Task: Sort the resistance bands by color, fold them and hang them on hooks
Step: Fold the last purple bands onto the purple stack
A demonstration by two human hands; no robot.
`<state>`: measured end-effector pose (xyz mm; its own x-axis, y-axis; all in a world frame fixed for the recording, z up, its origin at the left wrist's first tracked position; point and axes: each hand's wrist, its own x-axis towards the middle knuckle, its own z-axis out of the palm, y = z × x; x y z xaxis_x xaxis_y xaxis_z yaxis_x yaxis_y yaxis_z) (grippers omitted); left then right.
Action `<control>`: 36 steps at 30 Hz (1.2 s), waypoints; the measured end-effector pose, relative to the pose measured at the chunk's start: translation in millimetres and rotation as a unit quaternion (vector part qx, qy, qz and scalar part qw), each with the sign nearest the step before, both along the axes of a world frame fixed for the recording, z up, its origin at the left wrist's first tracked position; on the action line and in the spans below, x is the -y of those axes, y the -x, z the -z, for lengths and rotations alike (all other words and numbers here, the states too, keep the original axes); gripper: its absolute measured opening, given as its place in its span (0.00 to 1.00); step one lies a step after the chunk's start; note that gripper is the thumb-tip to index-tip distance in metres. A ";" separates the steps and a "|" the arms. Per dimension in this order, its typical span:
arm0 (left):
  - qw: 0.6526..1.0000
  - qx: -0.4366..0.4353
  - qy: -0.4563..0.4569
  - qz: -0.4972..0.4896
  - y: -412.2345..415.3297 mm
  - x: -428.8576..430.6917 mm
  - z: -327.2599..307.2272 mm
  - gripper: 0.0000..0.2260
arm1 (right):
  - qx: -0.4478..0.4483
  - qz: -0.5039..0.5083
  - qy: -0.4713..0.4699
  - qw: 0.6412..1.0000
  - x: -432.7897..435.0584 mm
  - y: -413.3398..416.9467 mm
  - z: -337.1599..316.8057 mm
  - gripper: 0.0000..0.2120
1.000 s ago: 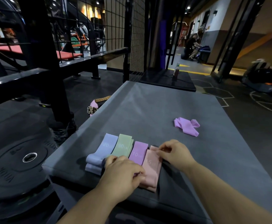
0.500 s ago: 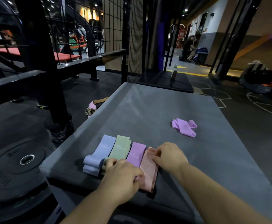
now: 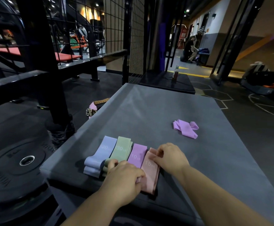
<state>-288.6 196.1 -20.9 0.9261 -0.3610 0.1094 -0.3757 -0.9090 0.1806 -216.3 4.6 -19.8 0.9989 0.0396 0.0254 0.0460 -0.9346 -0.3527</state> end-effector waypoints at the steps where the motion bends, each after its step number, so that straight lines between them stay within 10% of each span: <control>1: 1.000 0.002 0.003 -0.001 0.4 0.1 -0.8 0.08 | 0.002 0.005 -0.009 1.000 0.2 -0.1 0.1 0.15; 36: 0.982 0.004 0.178 -0.066 -2.6 12.9 -2.1 0.13 | 0.018 0.084 -0.139 0.987 4.3 -7.5 6.6 0.06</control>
<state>-285.9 183.2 -18.8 0.9609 -0.1746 0.2150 -0.2611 -0.8300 0.4928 -208.8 0.4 -26.4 0.9891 -0.1397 0.0466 -0.0844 -0.7972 -0.5978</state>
